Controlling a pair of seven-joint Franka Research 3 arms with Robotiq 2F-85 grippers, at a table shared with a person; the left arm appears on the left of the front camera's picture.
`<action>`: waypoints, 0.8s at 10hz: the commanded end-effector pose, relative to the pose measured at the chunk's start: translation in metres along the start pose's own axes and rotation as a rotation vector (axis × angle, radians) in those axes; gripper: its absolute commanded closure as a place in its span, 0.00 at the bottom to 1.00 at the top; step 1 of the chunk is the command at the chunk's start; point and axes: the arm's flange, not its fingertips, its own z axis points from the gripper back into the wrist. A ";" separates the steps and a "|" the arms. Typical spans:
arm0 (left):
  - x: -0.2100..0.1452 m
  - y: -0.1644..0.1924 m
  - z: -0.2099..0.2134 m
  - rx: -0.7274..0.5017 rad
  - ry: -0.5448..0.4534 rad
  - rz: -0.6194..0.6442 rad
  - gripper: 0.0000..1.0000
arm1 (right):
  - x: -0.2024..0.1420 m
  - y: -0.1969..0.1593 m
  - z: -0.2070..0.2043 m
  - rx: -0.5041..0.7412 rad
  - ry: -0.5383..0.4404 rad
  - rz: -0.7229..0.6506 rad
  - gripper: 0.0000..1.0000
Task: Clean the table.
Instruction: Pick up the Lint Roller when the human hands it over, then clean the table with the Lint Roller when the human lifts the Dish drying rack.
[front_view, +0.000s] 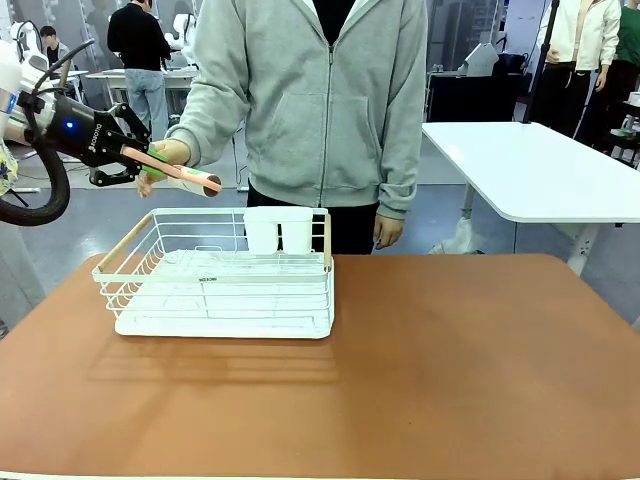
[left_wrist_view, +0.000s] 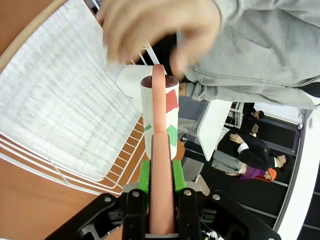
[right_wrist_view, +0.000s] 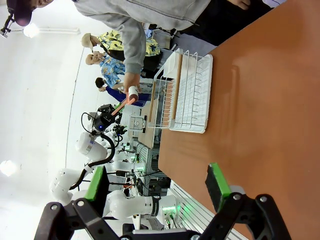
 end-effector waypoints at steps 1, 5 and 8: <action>0.000 0.000 -0.002 0.003 -0.003 0.002 0.97 | 0.001 0.003 0.000 0.016 -0.006 0.005 0.00; 0.000 0.000 -0.002 0.003 -0.003 0.002 0.97 | 0.001 0.003 0.000 0.016 -0.006 0.005 0.00; 0.000 0.000 -0.002 0.003 -0.003 0.002 0.97 | 0.001 0.003 0.000 0.016 -0.006 0.005 0.00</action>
